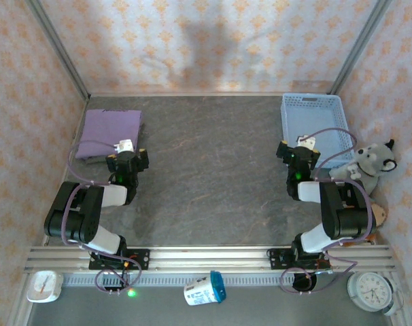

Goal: Fold and stack the mixed laundry pile

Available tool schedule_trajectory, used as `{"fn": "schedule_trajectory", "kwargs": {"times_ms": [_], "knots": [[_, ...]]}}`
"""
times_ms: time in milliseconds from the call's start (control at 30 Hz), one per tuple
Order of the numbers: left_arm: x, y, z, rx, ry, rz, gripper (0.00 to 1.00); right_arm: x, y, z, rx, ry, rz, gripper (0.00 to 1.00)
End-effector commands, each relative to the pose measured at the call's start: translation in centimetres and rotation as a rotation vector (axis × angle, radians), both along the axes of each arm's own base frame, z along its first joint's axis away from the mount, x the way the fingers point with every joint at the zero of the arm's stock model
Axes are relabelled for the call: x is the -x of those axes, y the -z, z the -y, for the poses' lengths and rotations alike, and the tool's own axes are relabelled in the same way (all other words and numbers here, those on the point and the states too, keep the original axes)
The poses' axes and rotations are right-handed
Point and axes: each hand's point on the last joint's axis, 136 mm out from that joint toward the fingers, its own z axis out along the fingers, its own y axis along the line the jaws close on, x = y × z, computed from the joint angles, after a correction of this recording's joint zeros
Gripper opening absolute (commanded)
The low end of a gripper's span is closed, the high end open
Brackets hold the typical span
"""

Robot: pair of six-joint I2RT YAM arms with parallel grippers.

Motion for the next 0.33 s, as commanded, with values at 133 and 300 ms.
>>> {"fn": "schedule_trajectory", "kwargs": {"times_ms": [133,300], "knots": [[-0.77,-1.35,-0.02,-0.007,0.003,0.035,1.00,0.66,1.63,0.06,-0.035,0.008,-0.041,0.99],[-0.76,-1.29,-0.04,-0.006,0.003,0.033,1.00,0.70,1.50,0.04,-0.033,0.005,-0.035,0.99]]}}
